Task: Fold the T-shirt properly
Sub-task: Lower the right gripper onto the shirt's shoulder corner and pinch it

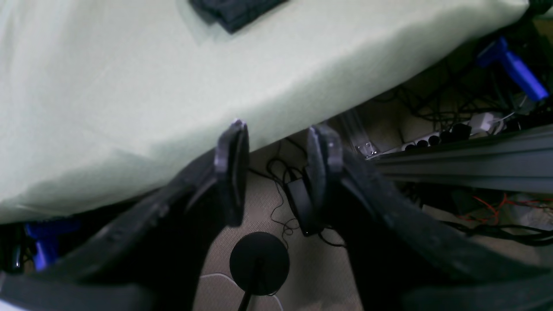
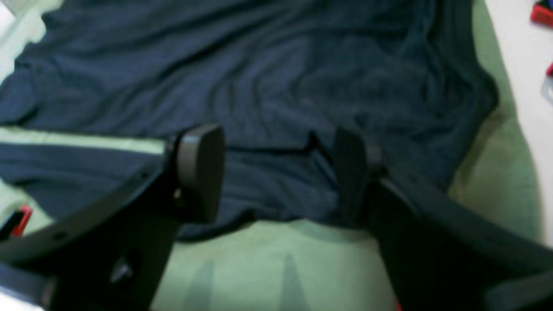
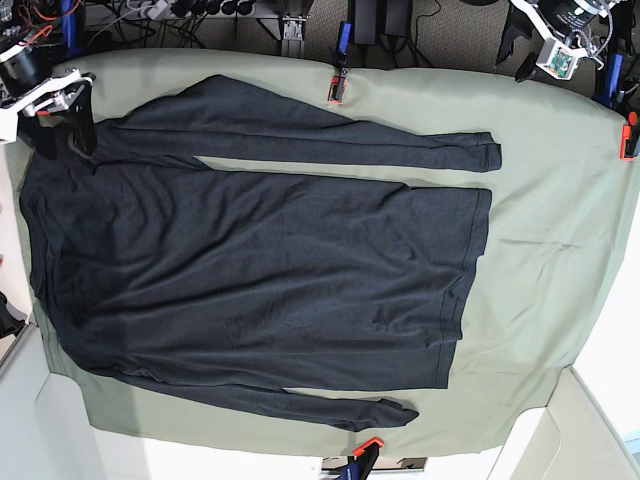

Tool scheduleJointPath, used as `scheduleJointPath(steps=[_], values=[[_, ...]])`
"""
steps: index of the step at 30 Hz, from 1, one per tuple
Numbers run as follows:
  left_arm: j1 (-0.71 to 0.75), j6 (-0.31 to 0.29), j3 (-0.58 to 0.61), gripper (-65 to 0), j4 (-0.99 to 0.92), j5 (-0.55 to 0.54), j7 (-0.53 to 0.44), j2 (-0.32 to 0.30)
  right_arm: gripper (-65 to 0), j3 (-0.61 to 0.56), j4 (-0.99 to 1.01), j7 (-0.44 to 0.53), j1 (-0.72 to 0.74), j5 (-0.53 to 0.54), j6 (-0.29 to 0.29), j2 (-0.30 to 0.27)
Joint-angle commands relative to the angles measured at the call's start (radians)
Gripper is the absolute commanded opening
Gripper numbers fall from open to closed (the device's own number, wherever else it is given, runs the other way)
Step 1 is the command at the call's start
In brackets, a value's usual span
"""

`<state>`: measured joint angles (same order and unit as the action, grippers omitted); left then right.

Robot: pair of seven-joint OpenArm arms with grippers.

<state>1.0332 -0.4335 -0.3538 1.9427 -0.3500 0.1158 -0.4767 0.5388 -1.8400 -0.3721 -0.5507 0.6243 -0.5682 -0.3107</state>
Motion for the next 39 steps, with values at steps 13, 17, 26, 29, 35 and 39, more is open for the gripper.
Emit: scheduleJointPath(steps=[13,17,26,29,35,39], values=[[0.011,0.003,-0.008,-39.2,0.013,-0.014,-0.022,-0.008,-26.5,0.009,-0.016,0.028,-0.004,0.008,0.008,-0.013],[0.011,0.003,-0.008,-39.2,0.013,-0.029,-0.023,-0.008,-45.0,0.009,-0.016,0.028,-0.004,0.007,0.008,-0.013],[0.011,0.003,-0.008,-39.2,0.013,-0.035,-0.023,-0.008,-53.4,0.009,-0.016,0.031,0.013,0.002,0.011,-0.013],[0.011,0.002,-0.008,-39.2,0.013,-0.035,-0.023,-0.008,-53.3,0.009,-0.016,0.032,0.013,0.005,0.011,-0.013],[0.011,0.003,-0.008,-39.2,0.013,-0.035,-0.022,-0.008,-53.3,0.009,-0.016,0.032,0.013,0.005,0.014,-0.013],[0.011,0.002,-0.008,-39.2,0.013,-0.035,-0.022,-0.008,-53.3,0.009,-0.016,0.032,0.013,0.005,0.014,-0.013]])
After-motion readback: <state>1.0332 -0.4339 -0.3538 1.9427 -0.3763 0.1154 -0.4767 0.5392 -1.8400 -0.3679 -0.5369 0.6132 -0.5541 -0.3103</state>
